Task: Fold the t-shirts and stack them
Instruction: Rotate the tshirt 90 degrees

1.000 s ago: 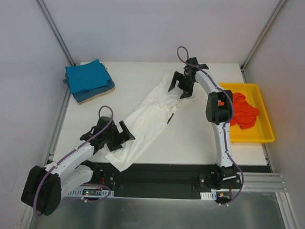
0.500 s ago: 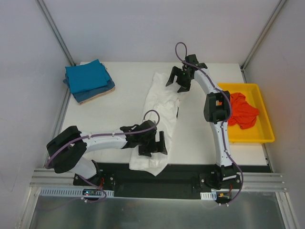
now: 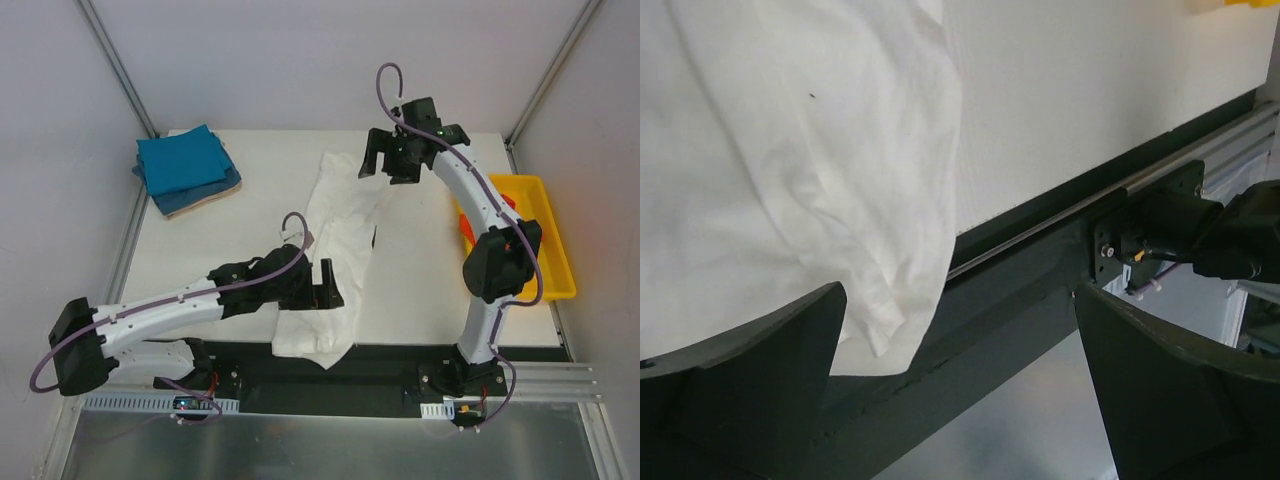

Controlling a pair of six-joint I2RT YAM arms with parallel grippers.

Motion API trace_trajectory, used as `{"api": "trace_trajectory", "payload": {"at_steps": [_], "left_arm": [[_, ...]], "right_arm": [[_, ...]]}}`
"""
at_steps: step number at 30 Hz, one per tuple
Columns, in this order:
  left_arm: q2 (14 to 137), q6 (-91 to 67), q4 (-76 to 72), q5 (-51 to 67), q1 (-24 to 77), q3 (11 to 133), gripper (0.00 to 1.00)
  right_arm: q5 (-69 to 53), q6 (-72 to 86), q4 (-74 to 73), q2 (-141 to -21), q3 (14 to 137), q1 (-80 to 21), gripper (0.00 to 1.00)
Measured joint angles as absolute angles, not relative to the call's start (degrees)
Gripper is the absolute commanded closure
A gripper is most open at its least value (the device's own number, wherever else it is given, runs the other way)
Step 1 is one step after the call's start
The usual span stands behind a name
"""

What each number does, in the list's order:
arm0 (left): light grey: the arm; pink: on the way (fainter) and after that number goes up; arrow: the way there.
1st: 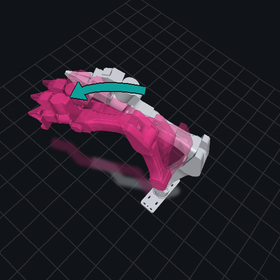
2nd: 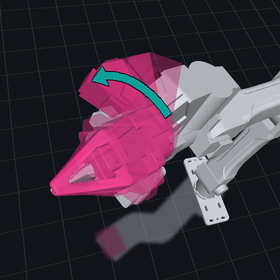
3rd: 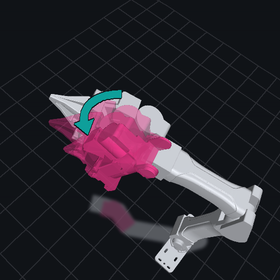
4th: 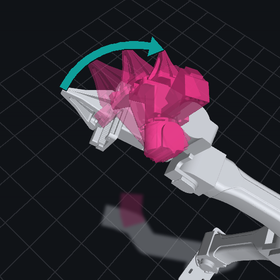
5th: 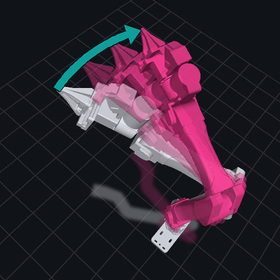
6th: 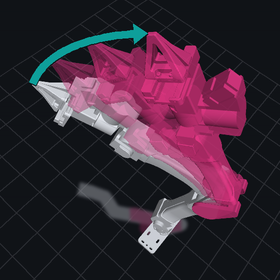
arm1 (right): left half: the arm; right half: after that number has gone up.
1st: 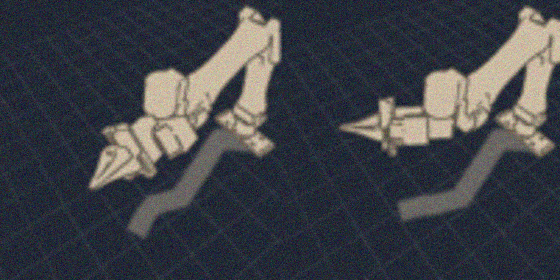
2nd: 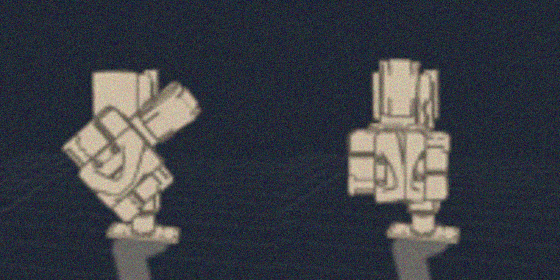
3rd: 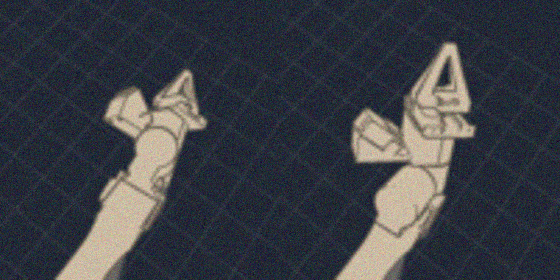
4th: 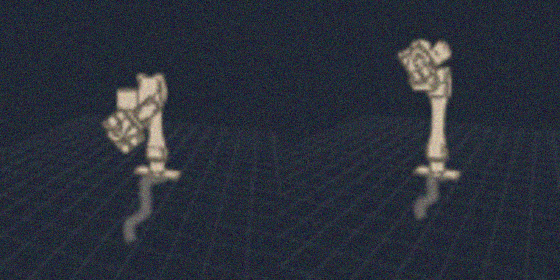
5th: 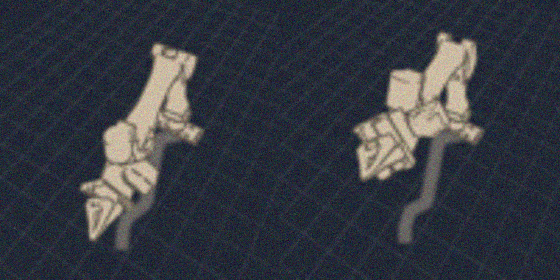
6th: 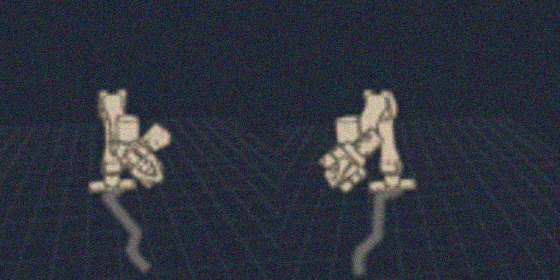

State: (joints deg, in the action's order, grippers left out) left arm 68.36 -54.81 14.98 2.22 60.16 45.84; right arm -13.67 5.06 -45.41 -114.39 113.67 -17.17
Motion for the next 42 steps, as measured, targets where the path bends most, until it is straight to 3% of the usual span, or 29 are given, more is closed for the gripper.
{"api": "trace_trajectory", "payload": {"at_steps": [5, 13, 25, 35, 42], "left_arm": [[57.5, -54.0, 23.4, -3.6, 53.7, 45.0, 0.01], [43.0, -53.3, 31.2, -7.6, 44.4, 37.9, 0.01], [47.7, -52.8, 33.4, -8.2, 43.8, 35.9, 0.01], [54.2, -50.0, 31.9, -8.0, 42.6, 37.8, 0.01], [57.2, -47.7, 30.2, -6.5, 42.6, 39.0, 0.01]], "right_arm": [[-11.0, 6.1, -43.0, -105.0, 96.2, -27.8, 0.04], [-10.5, 10.3, -41.1, -109.9, 80.9, -38.4, 0.04], [-9.0, 12.1, -42.9, -119.7, 89.6, -33.1, 0.04], [-9.9, 8.6, -51.0, -134.9, 116.2, -25.2, 0.04], [-9.0, 6.9, -48.6, -130.7, 110.5, -23.8, 0.04]]}}
